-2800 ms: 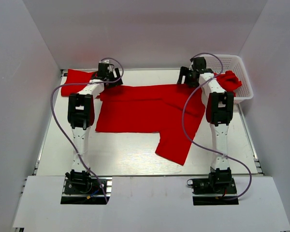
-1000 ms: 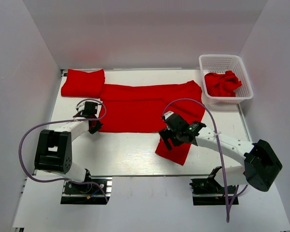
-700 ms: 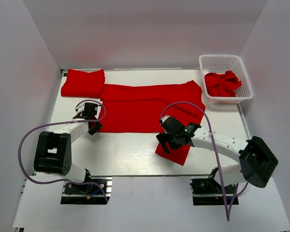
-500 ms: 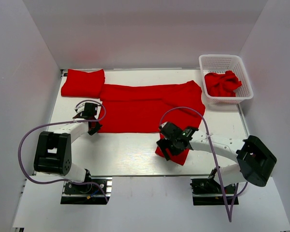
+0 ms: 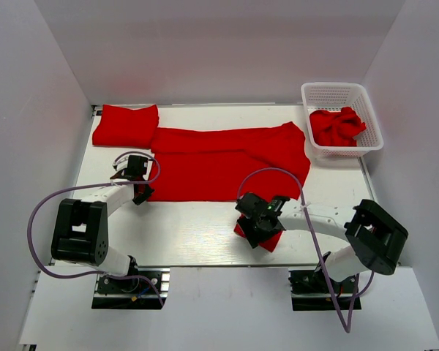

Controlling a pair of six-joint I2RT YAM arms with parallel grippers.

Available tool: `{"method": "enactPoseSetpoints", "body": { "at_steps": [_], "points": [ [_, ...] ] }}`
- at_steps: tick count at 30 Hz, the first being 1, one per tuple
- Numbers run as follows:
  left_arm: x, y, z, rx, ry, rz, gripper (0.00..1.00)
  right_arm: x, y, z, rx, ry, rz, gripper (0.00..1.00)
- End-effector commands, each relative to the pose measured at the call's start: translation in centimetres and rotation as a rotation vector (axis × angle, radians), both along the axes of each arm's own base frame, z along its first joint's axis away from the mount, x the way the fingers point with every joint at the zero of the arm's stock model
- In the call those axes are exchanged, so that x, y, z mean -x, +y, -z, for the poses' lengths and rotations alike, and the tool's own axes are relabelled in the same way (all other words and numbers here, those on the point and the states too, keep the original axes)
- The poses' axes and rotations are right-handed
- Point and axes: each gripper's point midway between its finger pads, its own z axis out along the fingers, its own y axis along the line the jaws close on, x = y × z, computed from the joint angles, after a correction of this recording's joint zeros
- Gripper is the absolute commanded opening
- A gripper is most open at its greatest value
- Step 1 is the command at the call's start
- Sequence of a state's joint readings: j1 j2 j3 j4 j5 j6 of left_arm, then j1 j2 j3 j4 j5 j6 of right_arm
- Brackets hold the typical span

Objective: Fold and stack the t-shirts
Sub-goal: Grap the side of the flattened tshirt closest away from the robot with both arms

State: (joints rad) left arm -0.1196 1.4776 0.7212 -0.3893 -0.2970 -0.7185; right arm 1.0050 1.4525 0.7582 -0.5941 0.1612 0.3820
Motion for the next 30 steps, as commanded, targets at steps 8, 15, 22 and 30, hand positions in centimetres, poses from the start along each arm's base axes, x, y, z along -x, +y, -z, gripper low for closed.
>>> {"method": "enactPoseSetpoints", "body": {
  "at_steps": [8,15,22,30],
  "points": [
    [-0.3,0.5,-1.2,-0.021,-0.011,0.001,0.00,-0.2,-2.1,1.0,0.102,-0.043,0.086,0.12],
    [-0.7,-0.2,-3.0,0.011,-0.062,0.025,0.00,-2.4,-1.5,-1.7,0.059,-0.156,0.116,0.00],
    [-2.3,-1.9,-5.0,0.087,-0.132,0.079,0.00,-7.5,-0.8,-6.6,0.038,-0.374,0.190,0.00],
    [-4.7,-2.3,-5.2,0.099,-0.122,0.076,0.00,-14.3,-0.5,-10.6,-0.018,-0.557,0.356,0.00]
  ]
}}
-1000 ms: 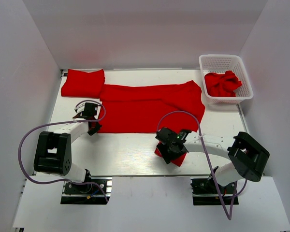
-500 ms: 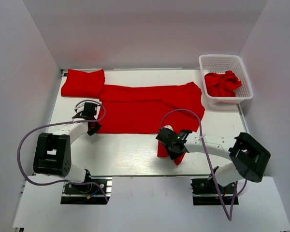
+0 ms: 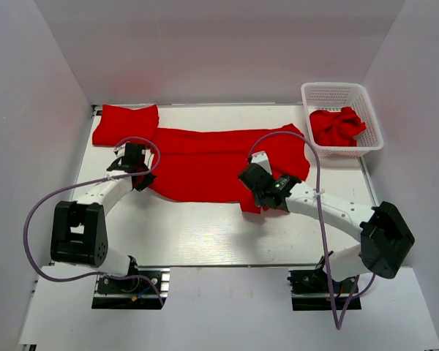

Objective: Fold and stack the t-shirts
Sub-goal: Grap the side of the flattened tshirt closest away from the robot with both arms, then fold the other side of the tshirt into a rectangle

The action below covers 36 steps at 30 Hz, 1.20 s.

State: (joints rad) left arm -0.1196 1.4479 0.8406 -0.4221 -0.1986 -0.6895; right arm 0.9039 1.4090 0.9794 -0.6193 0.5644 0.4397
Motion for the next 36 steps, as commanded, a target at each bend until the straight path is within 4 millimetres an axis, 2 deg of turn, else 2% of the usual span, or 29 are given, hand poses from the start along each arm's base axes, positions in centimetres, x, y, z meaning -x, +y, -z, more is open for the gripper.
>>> {"method": "enactPoseSetpoints", "body": {
  "at_steps": [1,4,6,8,13,15,19,20,21,22,24,26,28,30,36],
  "points": [
    [-2.1,-0.4,-1.3,0.023,-0.034,-0.007,0.00,-4.1,0.1,-2.4,-0.035,-0.135,0.071,0.00],
    [-3.0,-0.5,-1.2,0.027,-0.023,-0.014,0.00,-6.6,-0.2,-2.9,-0.057,-0.167,0.097,0.00],
    [-3.8,-0.5,-1.6,0.020,-0.027,-0.020,0.00,-7.6,0.1,-2.5,-0.046,-0.168,0.082,0.00],
    [-4.1,-0.3,-1.1,0.013,-0.003,-0.039,0.00,-9.3,0.0,-3.4,-0.073,-0.197,0.103,0.00],
    [-5.6,-0.1,-2.1,0.001,-0.020,-0.059,0.00,-12.3,-0.3,-3.9,-0.054,-0.211,0.078,0.00],
    [-5.9,0.1,-2.1,-0.008,-0.022,-0.065,0.00,-13.6,-0.4,-4.9,-0.054,-0.234,0.079,0.00],
    [-7.2,-0.1,-2.5,-0.005,-0.040,-0.065,0.00,-15.4,-0.9,-5.8,-0.029,-0.260,0.059,0.00],
    [-7.4,-0.1,-2.6,-0.004,-0.051,-0.065,0.00,-16.0,-0.8,-6.7,-0.037,-0.277,0.057,0.00],
    [-7.8,-0.3,-2.6,0.004,-0.051,-0.060,0.00,-16.4,-1.5,-6.8,-0.014,-0.283,0.064,0.00],
    [-8.3,-0.3,-3.1,0.002,-0.072,-0.053,0.00,-16.7,-1.6,-6.4,-0.003,-0.274,0.063,0.00],
    [-8.8,-0.4,-3.0,0.004,-0.085,-0.052,0.00,-17.6,-1.7,-7.3,-0.009,-0.294,0.068,0.00],
    [-9.4,-0.3,-3.8,-0.001,-0.107,-0.058,0.00,-18.3,-2.1,-7.1,0.011,-0.288,0.065,0.00],
    [-10.0,-0.1,-3.7,-0.012,-0.107,-0.066,0.00,-19.3,-2.5,-7.6,0.015,-0.300,0.076,0.00],
    [-11.1,0.0,-4.6,-0.028,-0.131,-0.064,0.00,-20.0,-2.4,-8.0,0.016,-0.310,0.063,0.00],
    [-12.6,0.3,-4.0,-0.052,-0.101,-0.078,0.00,-22.1,-3.4,-8.2,0.043,-0.312,0.059,0.00]
  ]
}}
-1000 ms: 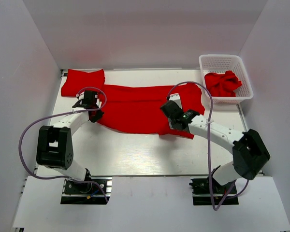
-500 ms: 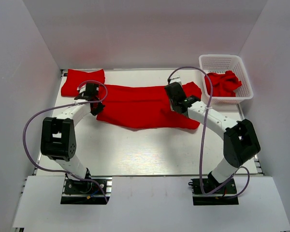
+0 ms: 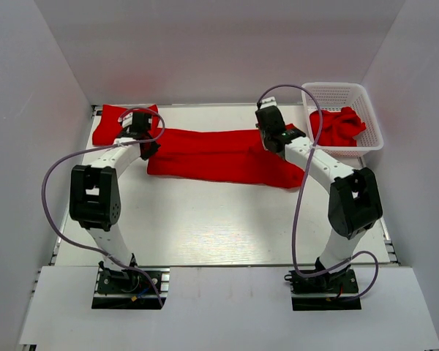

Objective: Fold and stack the t-shirts
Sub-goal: Fold the other side of the tshirt into a rectangle

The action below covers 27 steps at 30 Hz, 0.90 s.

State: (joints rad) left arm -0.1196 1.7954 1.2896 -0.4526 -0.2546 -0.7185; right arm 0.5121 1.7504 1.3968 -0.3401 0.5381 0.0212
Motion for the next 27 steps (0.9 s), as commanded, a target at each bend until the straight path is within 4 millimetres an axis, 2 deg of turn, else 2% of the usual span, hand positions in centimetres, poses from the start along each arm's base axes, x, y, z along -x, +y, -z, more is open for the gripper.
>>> {"method": "enactPoseSetpoints", "body": {
  "at_steps": [1,2,8,9,10,17,18,19,20,21,22,23,26,27],
  "points": [
    [-1.3,1.0,-1.2,-0.036,-0.025,-0.040,0.00,-2.3,0.3,-2.6,-0.002,-0.069,-0.027,0.00],
    [-1.6,1.2,-1.5,-0.044,-0.035,-0.048,0.00,-2.7,0.0,-2.5,-0.003,-0.068,-0.025,0.00],
    [-2.5,1.7,-0.6,-0.065,-0.020,-0.089,0.00,-4.9,-0.6,-2.4,0.015,-0.077,-0.036,0.00],
    [-2.8,1.7,-0.5,-0.065,-0.020,-0.089,0.00,-5.0,-0.1,-1.8,0.010,-0.062,-0.055,0.00],
    [-3.1,1.8,-0.9,-0.070,-0.033,-0.095,0.00,-5.6,-0.5,-2.2,0.006,-0.073,-0.049,0.00],
    [-4.4,1.6,0.2,-0.078,-0.019,-0.087,0.00,-8.6,-0.2,-1.8,0.019,-0.086,-0.109,0.00],
    [-4.2,1.7,1.0,-0.081,0.005,-0.087,0.00,-8.7,0.1,-1.7,0.024,-0.087,-0.123,0.00],
    [-4.4,1.8,0.6,-0.087,-0.006,-0.092,0.00,-9.1,-0.1,-0.9,0.035,-0.073,-0.128,0.00],
    [-4.4,1.8,1.2,-0.089,0.007,-0.092,0.00,-9.5,0.1,-1.4,0.028,-0.085,-0.133,0.00],
    [-4.7,1.8,0.8,-0.087,-0.005,-0.092,0.00,-9.8,-0.1,-1.4,0.026,-0.085,-0.136,0.00],
    [-4.7,1.8,1.3,-0.089,0.006,-0.092,0.00,-10.0,0.2,-0.2,0.031,-0.064,-0.150,0.00],
    [-5.0,1.7,1.4,-0.089,0.006,-0.092,0.00,-10.6,0.2,-0.9,0.028,-0.082,-0.144,0.00],
    [-4.9,1.7,2.2,-0.092,0.027,-0.091,0.00,-11.3,0.1,-0.1,0.034,-0.066,-0.148,0.00],
    [-5.2,1.7,1.9,-0.091,0.018,-0.091,0.00,-12.0,-0.1,0.0,0.040,-0.071,-0.147,0.00]
  ]
}}
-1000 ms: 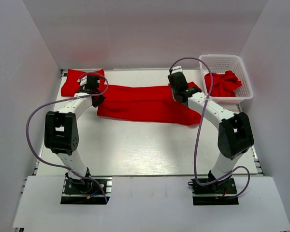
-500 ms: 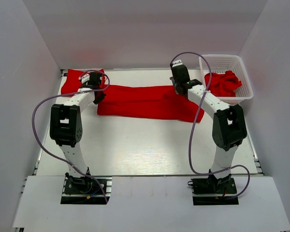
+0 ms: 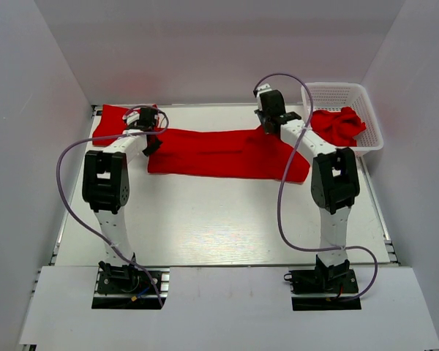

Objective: Fold and stack the t-shirts
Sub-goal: Fold the other side of the tshirt into a rectangle

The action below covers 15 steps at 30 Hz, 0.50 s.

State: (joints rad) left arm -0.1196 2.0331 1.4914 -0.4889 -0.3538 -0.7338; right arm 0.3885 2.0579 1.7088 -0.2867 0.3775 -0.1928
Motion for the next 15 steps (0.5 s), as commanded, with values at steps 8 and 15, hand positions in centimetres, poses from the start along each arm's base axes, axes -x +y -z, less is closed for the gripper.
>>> {"method": "enactPoseSetpoints", "body": {
  "at_steps": [8,15],
  "points": [
    [-1.2,0.6,-3.9,-0.027,-0.043,-0.002,1.00,-6.1,0.1,0.0,-0.040,-0.073,0.044,0.56],
    [-1.1,-0.3,-9.8,-0.028,-0.190,0.087,1.00,-5.0,0.4,-5.3,-0.160,-0.138,0.065,0.90]
  ]
}}
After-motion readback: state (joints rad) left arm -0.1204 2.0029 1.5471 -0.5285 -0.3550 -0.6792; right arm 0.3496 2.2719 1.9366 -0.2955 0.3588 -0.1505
